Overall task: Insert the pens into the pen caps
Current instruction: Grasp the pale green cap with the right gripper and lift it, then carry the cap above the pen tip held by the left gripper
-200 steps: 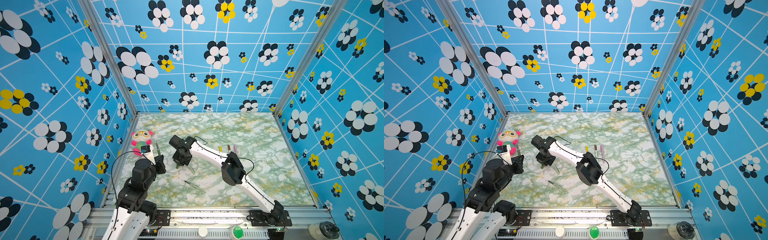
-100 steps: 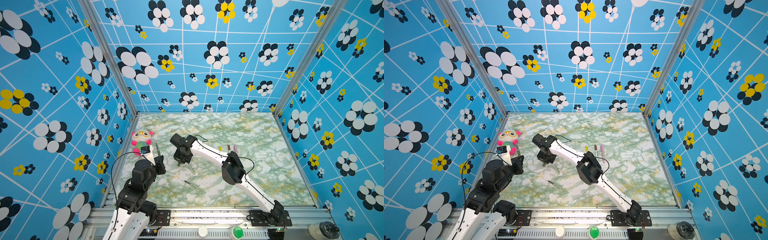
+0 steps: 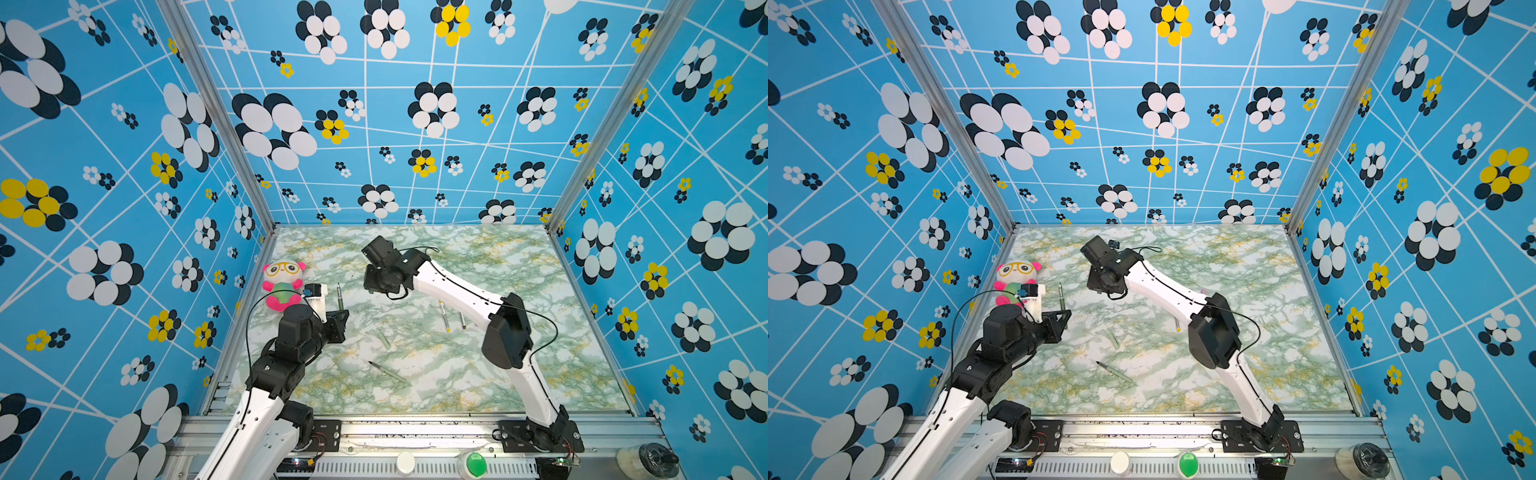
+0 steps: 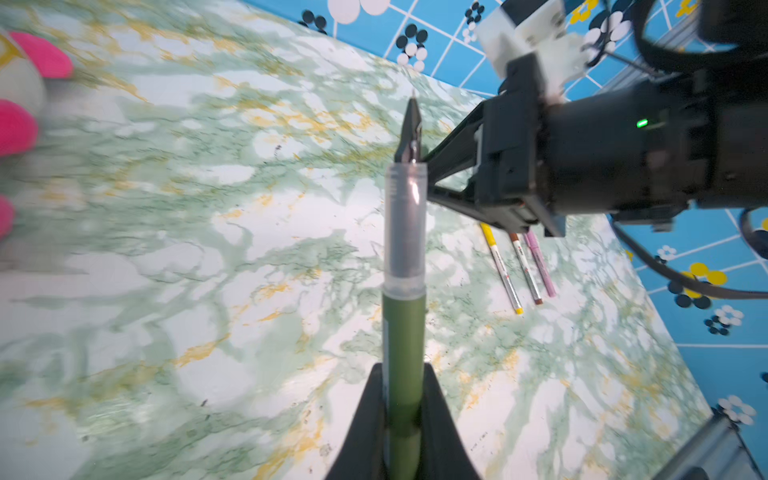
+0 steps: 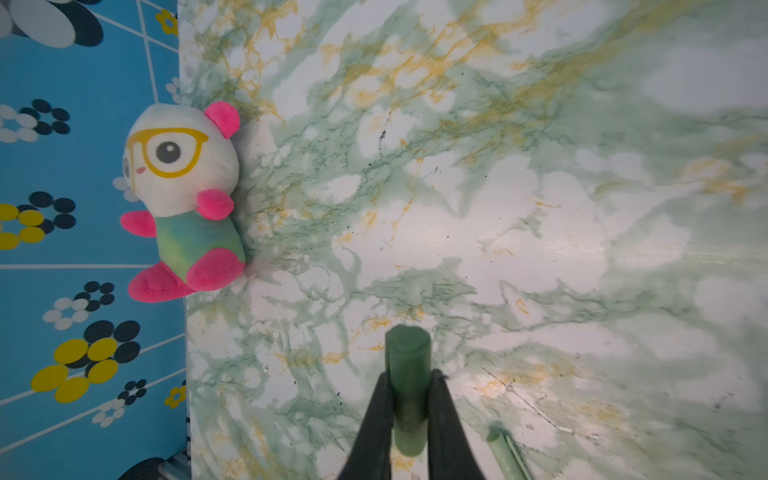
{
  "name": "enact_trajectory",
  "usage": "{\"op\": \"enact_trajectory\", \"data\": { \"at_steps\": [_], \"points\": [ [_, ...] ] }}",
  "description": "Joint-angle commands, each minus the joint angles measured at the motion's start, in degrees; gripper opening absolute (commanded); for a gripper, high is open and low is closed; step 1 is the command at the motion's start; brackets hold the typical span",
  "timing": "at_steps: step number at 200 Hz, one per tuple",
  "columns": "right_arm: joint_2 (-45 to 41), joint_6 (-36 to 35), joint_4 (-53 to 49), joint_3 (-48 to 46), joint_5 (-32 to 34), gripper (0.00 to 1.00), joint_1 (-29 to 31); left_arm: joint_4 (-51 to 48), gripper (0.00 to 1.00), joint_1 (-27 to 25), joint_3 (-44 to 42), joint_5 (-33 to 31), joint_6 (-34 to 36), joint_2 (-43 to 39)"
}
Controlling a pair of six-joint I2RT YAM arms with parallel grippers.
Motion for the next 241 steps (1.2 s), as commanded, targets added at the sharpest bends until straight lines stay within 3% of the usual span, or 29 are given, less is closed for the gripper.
{"op": "enact_trajectory", "data": {
  "at_steps": [1,33,74,116,182,241],
  "points": [
    [-7.99,-4.40,8.09,-10.51,2.74,0.04,-3.53,6.95,0.00,-0.68,0.51,10.38,-1.33,3.66],
    [-18.33,-5.48,15.20,-23.91,-0.04,0.04,-8.83,11.23,0.00,-4.08,2.77,15.53,0.04,11.84],
    [-27.94,-7.36,22.83,-36.61,-7.81,0.04,-14.11,14.75,0.00,-11.62,6.45,14.78,3.76,21.91],
    [-34.93,-7.63,30.36,-45.00,-16.73,0.05,-17.10,17.83,0.00,-14.63,8.82,13.93,4.35,27.23],
    [-34.28,-4.55,37.27,-45.08,-27.59,0.05,-17.61,15.16,0.00,-19.13,11.87,9.76,7.85,29.76],
    [-33.73,-3.61,37.84,-44.81,-31.16,0.05,-17.56,15.12,0.00,-19.32,12.41,7.17,7.83,29.64]
  ]
}}
